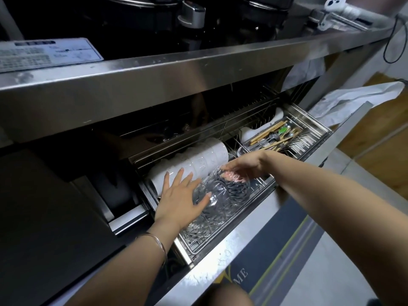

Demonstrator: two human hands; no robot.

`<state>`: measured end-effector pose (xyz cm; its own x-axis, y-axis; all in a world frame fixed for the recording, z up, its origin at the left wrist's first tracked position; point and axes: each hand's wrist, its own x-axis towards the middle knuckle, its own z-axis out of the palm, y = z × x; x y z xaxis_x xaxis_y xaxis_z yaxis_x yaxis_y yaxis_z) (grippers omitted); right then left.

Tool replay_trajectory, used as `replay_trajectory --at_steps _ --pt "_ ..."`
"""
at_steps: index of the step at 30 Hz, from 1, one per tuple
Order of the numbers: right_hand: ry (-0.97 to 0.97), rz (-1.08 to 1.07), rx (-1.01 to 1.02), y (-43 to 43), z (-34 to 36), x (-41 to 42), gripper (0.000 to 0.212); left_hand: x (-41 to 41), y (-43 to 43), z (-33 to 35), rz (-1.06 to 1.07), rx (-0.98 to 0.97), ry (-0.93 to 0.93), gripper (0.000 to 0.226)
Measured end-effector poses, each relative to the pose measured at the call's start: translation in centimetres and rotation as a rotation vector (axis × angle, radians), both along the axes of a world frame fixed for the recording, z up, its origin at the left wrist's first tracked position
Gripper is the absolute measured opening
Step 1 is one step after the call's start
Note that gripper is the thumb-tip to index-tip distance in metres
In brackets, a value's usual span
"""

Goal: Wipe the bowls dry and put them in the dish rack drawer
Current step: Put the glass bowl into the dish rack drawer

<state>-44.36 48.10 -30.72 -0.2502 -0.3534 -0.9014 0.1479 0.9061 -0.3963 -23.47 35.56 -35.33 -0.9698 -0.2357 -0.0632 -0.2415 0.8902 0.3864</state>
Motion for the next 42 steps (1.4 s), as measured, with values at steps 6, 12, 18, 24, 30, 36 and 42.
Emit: replay_trajectory --at_steps 6,12,18,24,30,36,42 --pt "0.053 0.167 0.085 -0.7 -1.4 0.0 0.045 -0.1 0.0 -0.1 -0.001 -0.002 0.001 0.062" --pt "0.018 0.066 0.012 -0.5 -1.1 1.1 0.014 0.0 0.1 -0.2 0.001 -0.005 -0.002 0.063" --pt "0.001 0.006 0.009 -0.8 0.5 2.5 0.019 0.0 0.0 -0.4 -0.001 0.004 -0.007 0.062" --pt "0.206 0.062 0.045 -0.8 2.7 4.4 0.032 -0.1 -0.1 -0.1 -0.016 0.010 -0.021 0.064" --pt "0.686 -0.038 -0.279 1.2 6.2 7.2 0.047 0.7 -0.3 1.5 -0.075 0.106 -0.041 0.058" --pt "0.949 -0.196 -0.660 2.4 11.7 12.6 0.039 2.2 -0.3 10.6 -0.132 0.193 0.231 0.039" --pt "1.106 -0.136 -0.812 -0.1 18.4 19.2 0.046 8.5 -4.6 22.5 -0.162 0.081 0.556 0.031"
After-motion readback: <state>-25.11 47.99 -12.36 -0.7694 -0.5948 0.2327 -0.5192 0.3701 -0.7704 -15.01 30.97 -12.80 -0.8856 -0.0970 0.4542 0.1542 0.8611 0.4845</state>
